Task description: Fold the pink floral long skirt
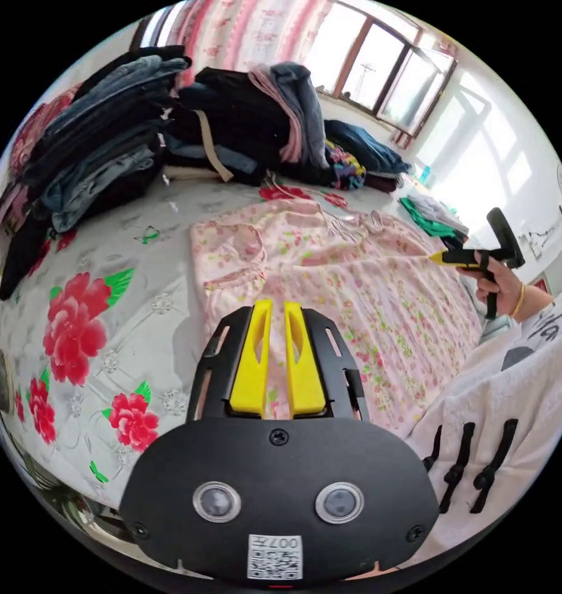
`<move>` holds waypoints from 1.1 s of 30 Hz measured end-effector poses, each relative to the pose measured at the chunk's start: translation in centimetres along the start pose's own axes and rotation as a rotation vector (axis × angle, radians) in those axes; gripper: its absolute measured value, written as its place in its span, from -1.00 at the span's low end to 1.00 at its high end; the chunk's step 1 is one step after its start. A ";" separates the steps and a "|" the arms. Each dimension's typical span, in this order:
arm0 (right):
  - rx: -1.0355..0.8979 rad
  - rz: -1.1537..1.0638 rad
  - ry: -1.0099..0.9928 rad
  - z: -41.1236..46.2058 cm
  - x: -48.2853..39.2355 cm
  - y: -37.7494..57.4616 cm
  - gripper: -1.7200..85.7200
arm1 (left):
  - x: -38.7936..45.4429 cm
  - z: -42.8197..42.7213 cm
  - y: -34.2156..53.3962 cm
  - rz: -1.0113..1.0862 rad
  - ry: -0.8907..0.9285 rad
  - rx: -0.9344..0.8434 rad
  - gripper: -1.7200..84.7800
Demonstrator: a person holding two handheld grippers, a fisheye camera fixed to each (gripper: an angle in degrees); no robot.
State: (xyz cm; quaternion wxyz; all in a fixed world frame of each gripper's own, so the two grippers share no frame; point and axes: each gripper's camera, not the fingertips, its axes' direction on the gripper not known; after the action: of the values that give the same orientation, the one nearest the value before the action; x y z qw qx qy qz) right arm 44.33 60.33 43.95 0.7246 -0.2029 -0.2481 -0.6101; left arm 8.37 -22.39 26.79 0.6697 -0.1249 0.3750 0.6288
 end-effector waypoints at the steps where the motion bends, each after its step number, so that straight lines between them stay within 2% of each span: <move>1: 0.002 0.003 0.005 -0.5 0.6 0.3 -0.97 | -1.2 -0.1 -0.3 -0.056 -0.001 0.024 -0.76; 4: 0.017 0.034 -0.001 -1.4 2.5 1.0 -0.97 | -4.7 2.8 -1.3 -0.198 0.039 -0.056 -0.67; 8: 0.057 0.073 -0.028 -2.8 4.2 1.7 -0.97 | -7.1 6.4 -1.2 -0.331 0.104 -0.130 -0.78; 11: 0.092 0.085 -0.023 -4.2 5.2 2.4 -0.97 | -3.8 5.3 -1.9 -0.200 -0.019 -0.068 -0.92; 13: 0.109 0.110 -0.032 -5.1 6.5 3.0 -0.97 | 0.0 4.5 -1.9 -0.103 -0.214 -0.028 -0.96; 15: 0.121 0.137 -0.039 -5.7 7.7 3.6 -0.97 | 2.4 5.1 -1.6 -0.021 -0.230 -0.025 -0.96; 17: 0.129 0.164 -0.042 -6.2 8.9 4.1 -0.96 | 4.4 7.2 -1.1 0.043 -0.180 -0.097 -0.94; 19: 0.149 0.188 -0.022 -7.3 10.2 4.8 -0.96 | 6.8 11.0 0.2 0.170 -0.201 -0.263 -0.88; 21: 0.179 0.212 0.010 -8.6 11.2 5.4 -0.95 | 7.8 12.6 1.1 0.199 -0.287 -0.327 -0.87; 24: 0.247 0.283 0.077 -11.4 13.6 6.6 -0.92 | 8.2 12.5 1.3 0.183 -0.355 -0.304 -0.86; 28: 0.387 0.483 0.165 -15.5 18.6 8.9 -0.90 | 7.8 11.6 -0.4 0.113 -0.269 -0.274 -0.83; 33: 0.492 0.698 0.248 -17.9 24.1 10.7 -0.88 | 9.4 9.7 -2.5 0.055 -0.249 -0.196 -0.83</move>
State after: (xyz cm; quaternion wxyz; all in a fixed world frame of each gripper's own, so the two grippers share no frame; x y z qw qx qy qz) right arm 60.05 32.64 44.45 0.9382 -0.0212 -0.2136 -0.2715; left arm 13.34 -9.66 26.50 0.6780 -0.1003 0.2294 0.6911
